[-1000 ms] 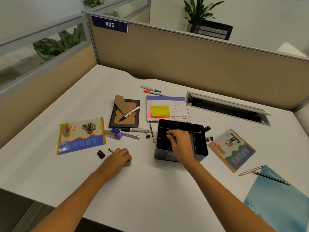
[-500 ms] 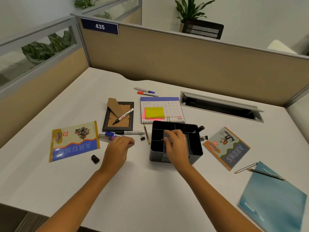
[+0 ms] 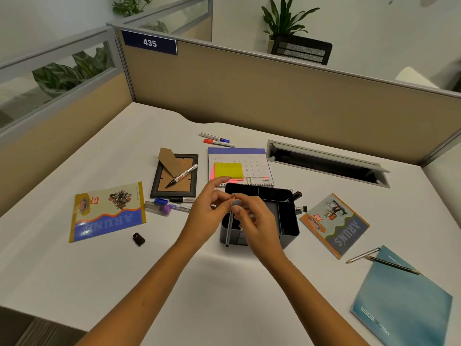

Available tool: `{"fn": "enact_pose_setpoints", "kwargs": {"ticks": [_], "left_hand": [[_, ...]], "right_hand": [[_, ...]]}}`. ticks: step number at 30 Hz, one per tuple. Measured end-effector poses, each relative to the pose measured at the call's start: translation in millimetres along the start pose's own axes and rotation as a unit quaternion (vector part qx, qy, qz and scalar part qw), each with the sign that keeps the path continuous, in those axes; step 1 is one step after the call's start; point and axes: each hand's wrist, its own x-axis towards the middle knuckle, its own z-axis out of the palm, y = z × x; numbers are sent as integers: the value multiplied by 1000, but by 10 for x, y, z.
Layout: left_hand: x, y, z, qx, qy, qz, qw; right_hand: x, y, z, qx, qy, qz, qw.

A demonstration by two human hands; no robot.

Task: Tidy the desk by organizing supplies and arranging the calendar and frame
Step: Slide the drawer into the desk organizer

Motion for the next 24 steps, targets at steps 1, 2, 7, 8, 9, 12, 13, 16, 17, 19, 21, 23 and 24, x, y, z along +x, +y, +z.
{"fn": "enact_pose_setpoints", "kwargs": {"ticks": [1, 2, 7, 8, 9, 12, 13, 16, 17, 19, 21, 23, 24], "left_hand": [[2, 0, 8, -17, -4, -21, 1000], [6, 2, 12, -33, -9, -43, 999], [-22, -64, 12, -122, -33, -137, 983], [-27, -97, 15, -120, -31, -147, 981], [-37, -134, 13, -112, -26, -155, 981], [-77, -329, -23, -75, 13, -170, 982], [-104, -418, -45, -49, 37, -173, 983], [-222, -699, -109, 43, 95, -176, 979], [-261, -757, -111, 62, 98, -172, 978], [-300, -804, -60, 81, 94, -167, 978], [-286, -801, 34, 87, 87, -159, 980], [-238, -821, 124, 99, 74, -160, 979], [-212, -844, 157, 108, 68, -163, 978]], "right_hand": [[10, -2, -18, 9, -8, 14, 1000], [23, -10, -37, 26, -18, 33, 999], [91, -82, -135, 142, -65, 115, 981], [109, -104, -146, 137, -63, 105, 983], [134, -122, -157, 131, -48, 92, 986], [225, -123, -206, 118, 59, 51, 990], [253, -92, -226, 91, 95, 31, 991], [299, 62, -263, -72, 132, -53, 987], [298, 118, -254, -123, 119, -83, 982], [272, 225, -196, -215, 71, -135, 965], [233, 331, -119, -301, 24, -176, 937], [217, 429, -53, -374, -8, -191, 907], [219, 465, -26, -393, -18, -186, 900]]}}
